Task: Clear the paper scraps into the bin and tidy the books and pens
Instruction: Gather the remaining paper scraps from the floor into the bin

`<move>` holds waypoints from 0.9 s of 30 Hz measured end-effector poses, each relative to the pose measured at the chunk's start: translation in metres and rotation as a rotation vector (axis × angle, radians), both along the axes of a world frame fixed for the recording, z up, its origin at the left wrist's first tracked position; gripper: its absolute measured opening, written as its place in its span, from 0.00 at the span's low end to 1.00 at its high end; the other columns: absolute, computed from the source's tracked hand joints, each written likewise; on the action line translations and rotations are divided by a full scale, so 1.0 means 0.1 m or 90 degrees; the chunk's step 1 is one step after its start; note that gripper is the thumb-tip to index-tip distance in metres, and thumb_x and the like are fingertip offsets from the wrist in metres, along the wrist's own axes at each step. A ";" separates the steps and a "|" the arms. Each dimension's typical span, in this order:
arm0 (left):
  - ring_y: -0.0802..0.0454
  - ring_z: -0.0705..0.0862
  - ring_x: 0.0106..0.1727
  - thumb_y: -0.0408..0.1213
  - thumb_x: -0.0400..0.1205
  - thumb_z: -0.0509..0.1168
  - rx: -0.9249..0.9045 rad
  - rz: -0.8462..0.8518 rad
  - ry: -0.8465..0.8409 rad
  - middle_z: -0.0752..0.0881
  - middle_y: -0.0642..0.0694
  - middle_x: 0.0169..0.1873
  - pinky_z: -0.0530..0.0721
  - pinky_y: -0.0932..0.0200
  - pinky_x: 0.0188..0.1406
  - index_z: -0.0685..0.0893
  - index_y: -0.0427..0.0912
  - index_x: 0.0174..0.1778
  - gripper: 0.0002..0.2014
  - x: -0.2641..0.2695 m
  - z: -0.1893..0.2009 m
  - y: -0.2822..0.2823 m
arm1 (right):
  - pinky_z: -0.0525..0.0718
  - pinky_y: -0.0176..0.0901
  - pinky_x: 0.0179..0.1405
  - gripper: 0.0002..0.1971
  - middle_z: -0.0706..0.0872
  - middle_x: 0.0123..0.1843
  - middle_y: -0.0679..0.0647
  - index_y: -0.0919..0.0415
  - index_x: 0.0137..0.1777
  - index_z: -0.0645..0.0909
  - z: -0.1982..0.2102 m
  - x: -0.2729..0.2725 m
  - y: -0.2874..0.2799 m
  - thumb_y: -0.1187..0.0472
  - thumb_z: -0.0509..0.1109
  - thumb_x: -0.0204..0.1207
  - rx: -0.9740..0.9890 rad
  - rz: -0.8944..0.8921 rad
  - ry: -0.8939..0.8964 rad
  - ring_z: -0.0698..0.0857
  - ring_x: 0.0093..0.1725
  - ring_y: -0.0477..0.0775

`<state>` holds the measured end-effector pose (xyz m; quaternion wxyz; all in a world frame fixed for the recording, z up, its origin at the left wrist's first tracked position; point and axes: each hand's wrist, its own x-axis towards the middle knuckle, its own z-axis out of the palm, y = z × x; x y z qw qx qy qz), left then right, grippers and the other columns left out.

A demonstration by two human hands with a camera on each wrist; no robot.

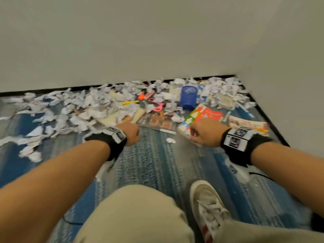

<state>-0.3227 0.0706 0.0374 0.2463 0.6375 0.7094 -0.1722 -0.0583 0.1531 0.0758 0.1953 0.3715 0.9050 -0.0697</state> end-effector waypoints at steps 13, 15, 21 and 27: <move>0.34 0.77 0.64 0.39 0.84 0.62 0.057 0.319 -0.118 0.68 0.32 0.71 0.77 0.51 0.58 0.74 0.43 0.73 0.20 -0.45 -1.08 -1.08 | 0.71 0.60 0.73 0.38 0.50 0.83 0.70 0.58 0.85 0.44 -1.27 -0.72 -0.24 0.73 0.57 0.79 -0.031 0.109 -0.175 0.60 0.79 0.73; 0.35 0.78 0.59 0.35 0.84 0.61 0.061 0.279 -0.105 0.74 0.33 0.63 0.77 0.50 0.55 0.79 0.36 0.62 0.12 -0.40 -1.14 -0.99 | 0.74 0.56 0.70 0.32 0.60 0.78 0.70 0.67 0.81 0.54 -1.38 -0.67 -0.23 0.75 0.59 0.78 -0.006 0.122 -0.134 0.65 0.75 0.71; 0.44 0.75 0.41 0.25 0.80 0.56 0.068 0.166 -0.114 0.81 0.38 0.41 0.69 0.54 0.38 0.75 0.40 0.40 0.07 -0.15 -0.82 -0.40 | 0.80 0.56 0.45 0.09 0.80 0.50 0.65 0.67 0.49 0.77 -1.31 -0.59 -0.04 0.77 0.67 0.71 0.077 0.131 0.080 0.80 0.50 0.66; 0.38 0.84 0.44 0.28 0.79 0.56 0.151 0.033 -0.069 0.85 0.35 0.43 0.80 0.49 0.42 0.84 0.33 0.42 0.10 0.00 -0.28 0.52 | 0.67 0.51 0.42 0.07 0.78 0.43 0.60 0.63 0.46 0.75 -1.06 -0.11 0.43 0.59 0.62 0.77 0.206 -0.021 0.280 0.71 0.41 0.58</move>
